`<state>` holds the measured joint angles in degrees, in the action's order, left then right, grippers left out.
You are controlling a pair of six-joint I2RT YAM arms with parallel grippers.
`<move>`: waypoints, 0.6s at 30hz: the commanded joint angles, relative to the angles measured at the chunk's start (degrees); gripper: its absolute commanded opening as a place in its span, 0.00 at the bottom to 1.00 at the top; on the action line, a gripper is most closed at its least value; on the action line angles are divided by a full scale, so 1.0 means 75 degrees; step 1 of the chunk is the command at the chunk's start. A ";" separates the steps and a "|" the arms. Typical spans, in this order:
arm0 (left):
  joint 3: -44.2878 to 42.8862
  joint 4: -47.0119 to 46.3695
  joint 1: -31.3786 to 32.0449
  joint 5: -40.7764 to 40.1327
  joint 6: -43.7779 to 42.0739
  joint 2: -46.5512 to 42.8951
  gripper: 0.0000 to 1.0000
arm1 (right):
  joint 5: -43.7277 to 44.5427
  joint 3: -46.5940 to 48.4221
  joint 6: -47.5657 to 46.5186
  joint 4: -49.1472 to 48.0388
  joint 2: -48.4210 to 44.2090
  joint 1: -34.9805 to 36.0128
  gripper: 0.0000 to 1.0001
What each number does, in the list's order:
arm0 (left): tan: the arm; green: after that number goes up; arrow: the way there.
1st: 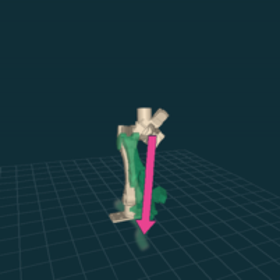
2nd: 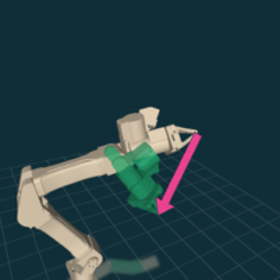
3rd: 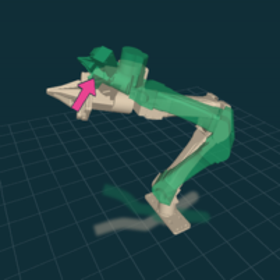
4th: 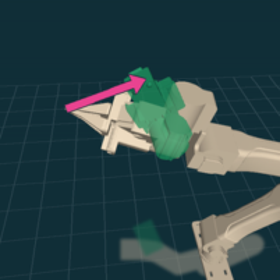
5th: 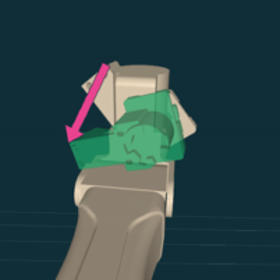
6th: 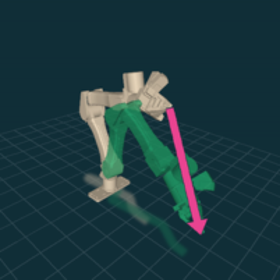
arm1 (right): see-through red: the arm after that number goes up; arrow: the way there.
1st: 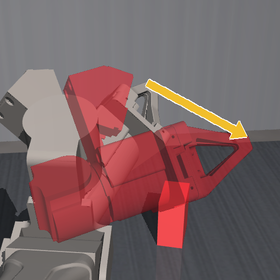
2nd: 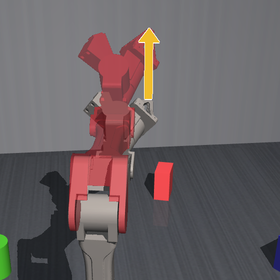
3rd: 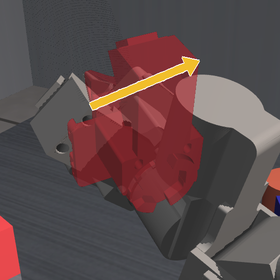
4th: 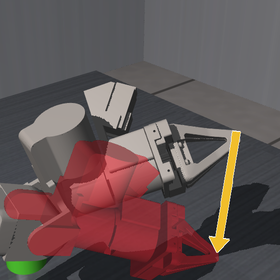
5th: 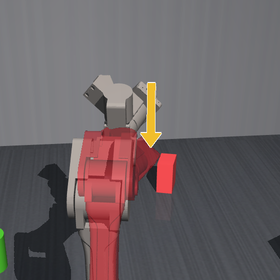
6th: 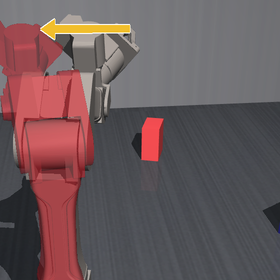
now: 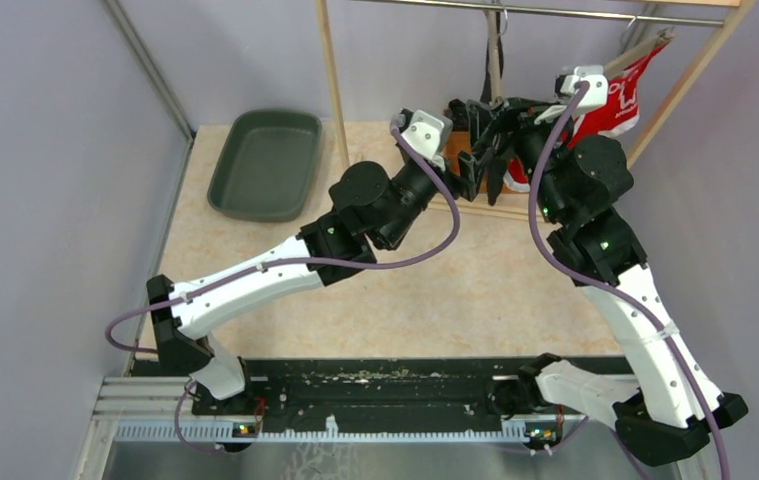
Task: Clip the underwear to the hanger
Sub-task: Clamp the underwear onto the hanger.
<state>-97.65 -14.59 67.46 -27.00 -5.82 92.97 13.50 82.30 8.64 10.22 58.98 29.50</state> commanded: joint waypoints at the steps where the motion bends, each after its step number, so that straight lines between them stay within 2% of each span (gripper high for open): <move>1: 0.0220 -0.1038 -0.0118 -0.0387 0.0065 -0.0771 0.80 | 0.0130 0.0279 -0.0321 0.0501 -0.0186 0.0049 0.78; 7: 0.1305 -0.0869 -0.0333 -0.0592 0.0364 -0.1306 0.83 | 0.0901 0.0359 -0.0407 0.0711 -0.0325 0.0051 0.80; 11: 0.2256 -0.0685 -0.0782 -0.0308 0.1185 -0.1837 0.85 | 0.1670 0.0050 -0.0343 0.0929 -0.0523 0.0052 0.82; 14: 0.2918 -0.0563 -0.1174 -0.0053 0.1652 -0.2286 0.85 | 0.2268 -0.0395 -0.0211 0.0965 -0.0940 0.0051 0.83; 18: 0.3514 -0.0476 -0.1329 -0.0120 0.1645 -0.2603 0.86 | 0.2714 -0.1114 -0.0092 0.0785 -0.1877 0.0049 0.84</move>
<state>-74.50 -17.67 57.78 -28.53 3.90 75.64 27.57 76.84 7.31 17.65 51.40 29.93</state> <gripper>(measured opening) 0.852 0.836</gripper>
